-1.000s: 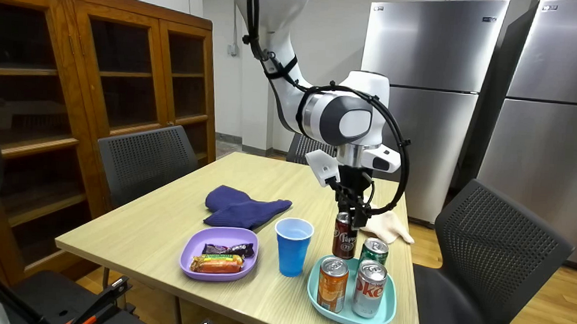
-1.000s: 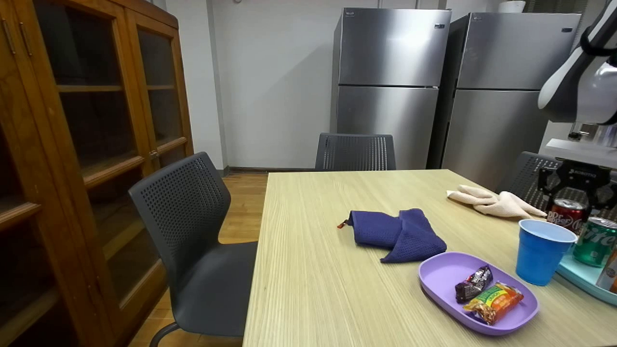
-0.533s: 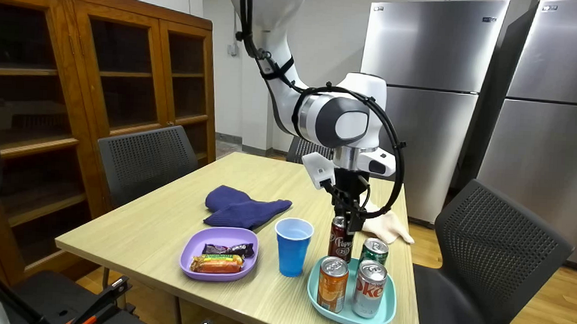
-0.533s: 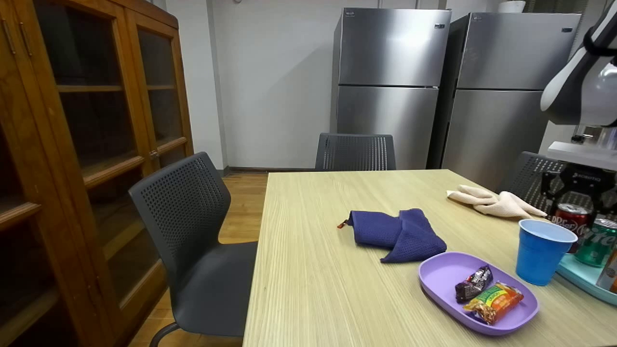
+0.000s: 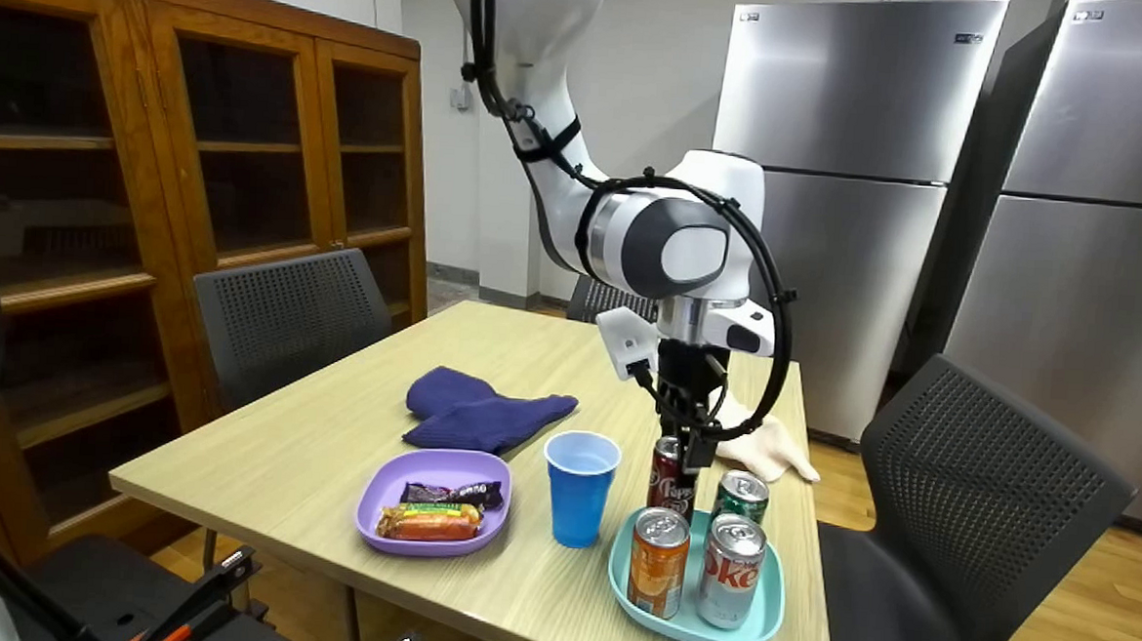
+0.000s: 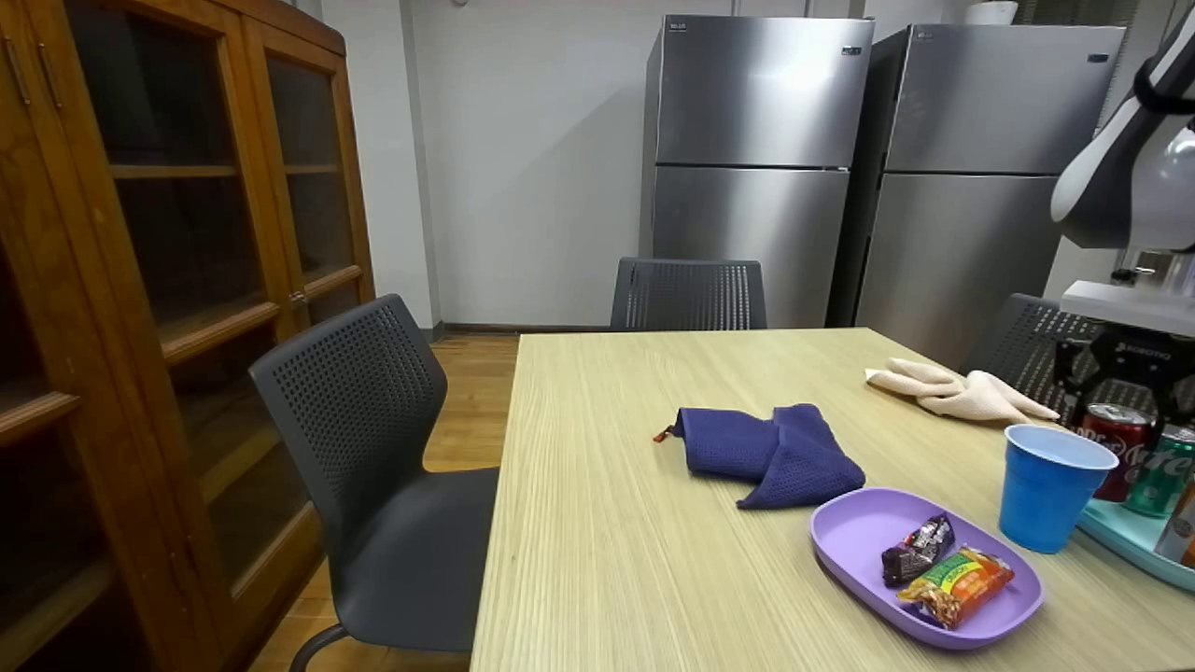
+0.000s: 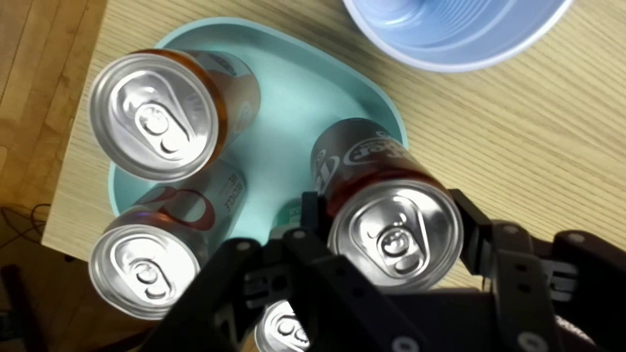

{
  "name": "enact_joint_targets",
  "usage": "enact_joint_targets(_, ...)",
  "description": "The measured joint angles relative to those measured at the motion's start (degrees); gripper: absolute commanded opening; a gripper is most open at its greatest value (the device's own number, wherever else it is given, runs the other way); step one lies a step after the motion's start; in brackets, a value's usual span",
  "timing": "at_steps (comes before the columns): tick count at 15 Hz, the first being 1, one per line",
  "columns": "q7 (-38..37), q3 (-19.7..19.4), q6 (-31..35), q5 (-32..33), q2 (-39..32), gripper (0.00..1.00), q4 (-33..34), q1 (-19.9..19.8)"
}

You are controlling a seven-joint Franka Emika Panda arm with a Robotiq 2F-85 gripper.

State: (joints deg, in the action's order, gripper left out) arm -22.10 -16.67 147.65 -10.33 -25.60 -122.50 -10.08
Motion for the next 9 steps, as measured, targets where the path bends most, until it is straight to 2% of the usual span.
enact_joint_targets(9,-1.2,-0.5,0.0,0.2,-1.1,0.39,-0.1,0.3)
